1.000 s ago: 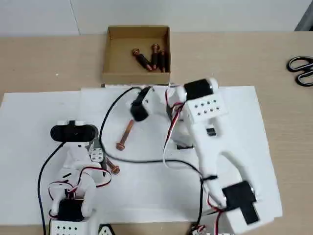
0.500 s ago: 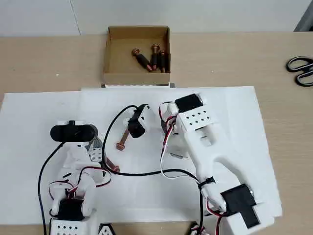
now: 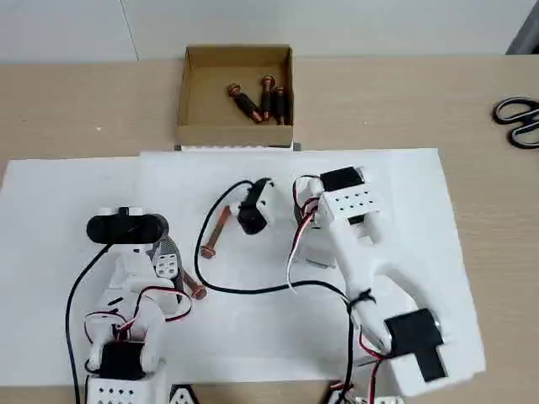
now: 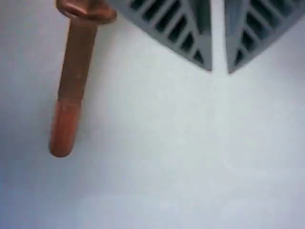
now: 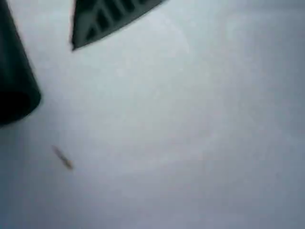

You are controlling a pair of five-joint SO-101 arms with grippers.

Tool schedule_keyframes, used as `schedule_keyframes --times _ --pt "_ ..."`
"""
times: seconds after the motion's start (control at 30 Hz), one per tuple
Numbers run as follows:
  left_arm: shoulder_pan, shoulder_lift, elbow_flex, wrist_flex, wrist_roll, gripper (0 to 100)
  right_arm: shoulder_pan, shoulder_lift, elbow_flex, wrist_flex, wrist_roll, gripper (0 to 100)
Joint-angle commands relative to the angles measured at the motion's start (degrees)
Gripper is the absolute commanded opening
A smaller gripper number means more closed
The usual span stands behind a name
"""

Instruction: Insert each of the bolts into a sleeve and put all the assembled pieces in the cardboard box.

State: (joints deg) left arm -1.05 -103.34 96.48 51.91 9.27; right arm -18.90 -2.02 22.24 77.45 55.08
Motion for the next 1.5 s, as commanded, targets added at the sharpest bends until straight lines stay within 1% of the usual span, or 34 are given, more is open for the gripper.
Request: schedule_keyframes --times 0.0,0.47,0.63,0.7,0.9,1.03,1.23,1.3,1.4,1.47 --pt "-0.18 -0.35 -0.48 0.09 0.26 1 0.48 0.57 -0.35 -2.33 0.62 22.3" --pt "-0.18 -0.35 -0.48 0.09 0.26 1 0.66 8.92 -0.26 -9.01 0.62 22.2" --pt "-0.26 -0.35 -0.48 0.09 0.26 1 3.21 10.59 -0.26 -9.45 1.85 22.0" --pt "-0.26 -0.35 -0.48 0.09 0.26 1 4.35 10.77 -0.35 -9.45 1.85 18.7" --pt "-0.26 -0.35 -0.48 0.09 0.26 1 4.62 10.86 -0.35 -9.01 1.58 1.8" --pt "-0.26 -0.35 -0.48 0.09 0.26 1 4.62 10.86 -0.26 -8.92 1.14 0.7" --pt "-0.26 -0.35 -0.48 0.09 0.26 1 4.26 10.24 -1.85 -8.31 -4.75 0.4" --pt "-0.26 -0.35 -0.48 0.09 0.26 1 4.26 10.24 -6.15 -3.47 -7.47 0.4" --pt "-0.26 -0.35 -0.48 0.09 0.26 1 4.26 10.68 -14.68 5.05 -13.63 0.4" --pt "-0.26 -0.35 -0.48 0.09 0.26 1 4.35 10.33 -19.16 8.84 -16.44 0.4"
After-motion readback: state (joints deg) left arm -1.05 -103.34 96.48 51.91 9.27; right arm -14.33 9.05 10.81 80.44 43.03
